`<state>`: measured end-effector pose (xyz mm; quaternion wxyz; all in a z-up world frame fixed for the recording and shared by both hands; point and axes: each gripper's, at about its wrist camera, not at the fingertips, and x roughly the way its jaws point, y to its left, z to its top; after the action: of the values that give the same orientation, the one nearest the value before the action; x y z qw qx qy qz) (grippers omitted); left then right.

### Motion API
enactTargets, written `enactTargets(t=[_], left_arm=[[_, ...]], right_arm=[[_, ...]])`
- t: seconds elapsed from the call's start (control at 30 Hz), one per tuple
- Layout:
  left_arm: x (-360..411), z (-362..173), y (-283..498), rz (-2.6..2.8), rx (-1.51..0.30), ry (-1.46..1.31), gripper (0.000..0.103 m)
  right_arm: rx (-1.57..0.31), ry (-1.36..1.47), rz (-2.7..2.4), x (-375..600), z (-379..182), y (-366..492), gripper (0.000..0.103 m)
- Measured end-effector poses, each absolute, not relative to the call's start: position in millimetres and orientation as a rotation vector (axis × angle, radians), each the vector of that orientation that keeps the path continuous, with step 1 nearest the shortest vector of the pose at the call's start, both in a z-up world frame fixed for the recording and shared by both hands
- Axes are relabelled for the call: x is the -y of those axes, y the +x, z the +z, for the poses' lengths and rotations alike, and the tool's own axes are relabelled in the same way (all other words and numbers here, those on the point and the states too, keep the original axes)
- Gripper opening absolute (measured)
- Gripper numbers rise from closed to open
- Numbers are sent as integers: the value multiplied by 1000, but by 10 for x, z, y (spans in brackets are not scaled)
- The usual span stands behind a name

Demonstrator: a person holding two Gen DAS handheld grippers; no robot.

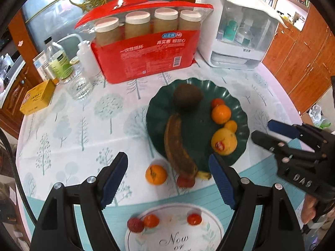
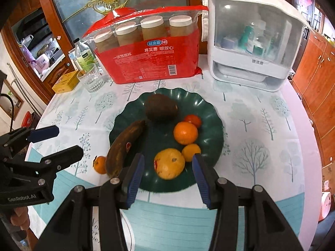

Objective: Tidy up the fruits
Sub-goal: 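Move both grippers back to the white plate toward the apple and tomatoes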

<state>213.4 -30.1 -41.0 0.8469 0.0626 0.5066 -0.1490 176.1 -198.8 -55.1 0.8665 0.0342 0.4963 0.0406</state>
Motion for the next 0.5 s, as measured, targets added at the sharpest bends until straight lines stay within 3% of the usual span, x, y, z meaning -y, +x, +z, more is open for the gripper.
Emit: enactTargets(t=[0.5], left_arm=[[24, -246, 1631, -272, -1033, 82, 79]], right_arm=[[-965, 78, 174, 1780, -194, 1221, 48]])
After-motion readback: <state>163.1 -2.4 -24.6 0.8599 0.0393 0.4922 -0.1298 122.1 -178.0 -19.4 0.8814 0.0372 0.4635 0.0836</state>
